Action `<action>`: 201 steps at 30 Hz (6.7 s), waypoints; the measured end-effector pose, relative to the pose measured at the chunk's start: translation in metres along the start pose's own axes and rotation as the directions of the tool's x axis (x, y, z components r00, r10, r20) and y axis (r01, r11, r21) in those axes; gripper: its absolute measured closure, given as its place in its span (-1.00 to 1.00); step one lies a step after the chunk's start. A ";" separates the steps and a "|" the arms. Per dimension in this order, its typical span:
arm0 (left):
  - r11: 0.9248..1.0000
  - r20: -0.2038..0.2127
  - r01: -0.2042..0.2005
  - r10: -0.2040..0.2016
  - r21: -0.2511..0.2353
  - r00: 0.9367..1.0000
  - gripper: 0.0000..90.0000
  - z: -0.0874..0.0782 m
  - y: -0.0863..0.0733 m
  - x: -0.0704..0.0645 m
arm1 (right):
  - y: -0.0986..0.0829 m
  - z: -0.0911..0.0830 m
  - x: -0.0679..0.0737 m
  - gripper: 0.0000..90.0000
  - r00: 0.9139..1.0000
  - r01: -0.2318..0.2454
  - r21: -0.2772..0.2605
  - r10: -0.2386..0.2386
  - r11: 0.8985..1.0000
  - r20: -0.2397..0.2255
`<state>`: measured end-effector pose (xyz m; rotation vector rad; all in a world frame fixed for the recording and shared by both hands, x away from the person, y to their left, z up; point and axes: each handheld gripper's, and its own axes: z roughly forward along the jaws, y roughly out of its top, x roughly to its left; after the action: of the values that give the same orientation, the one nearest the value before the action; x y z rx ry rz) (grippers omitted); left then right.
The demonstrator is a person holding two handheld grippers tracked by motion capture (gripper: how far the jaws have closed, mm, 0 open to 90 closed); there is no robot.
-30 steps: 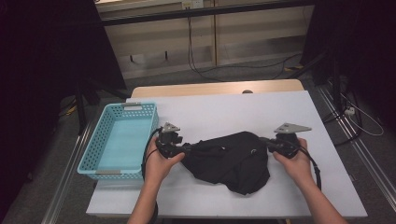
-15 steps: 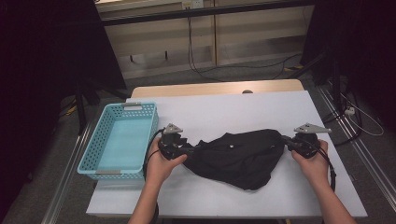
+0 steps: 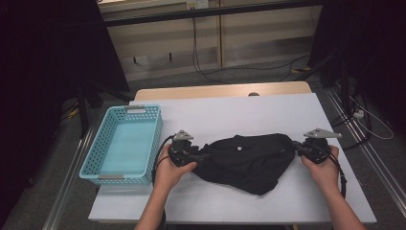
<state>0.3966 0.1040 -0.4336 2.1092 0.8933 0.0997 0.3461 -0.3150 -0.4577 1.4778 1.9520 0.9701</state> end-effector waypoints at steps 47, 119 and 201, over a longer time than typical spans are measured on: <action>0.987 -0.039 0.158 -0.158 0.001 0.987 0.95 -0.025 0.010 0.015 | 0.023 0.041 0.028 0.75 0.992 0.047 0.039 -0.043 0.998 -0.115; 0.974 -0.041 0.225 -0.226 -0.027 0.973 0.91 0.014 0.019 0.019 | 0.019 0.018 0.000 0.78 0.997 0.016 -0.116 -0.007 0.993 0.076; 0.971 -0.057 0.187 -0.197 -0.147 0.979 0.94 -0.072 0.052 0.021 | 0.065 -0.039 0.005 0.90 0.988 -0.068 -0.272 0.027 0.960 -0.149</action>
<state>0.4160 0.1435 -0.3532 1.8880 1.0969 0.1339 0.3548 -0.3090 -0.3822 1.3323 1.7946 1.3447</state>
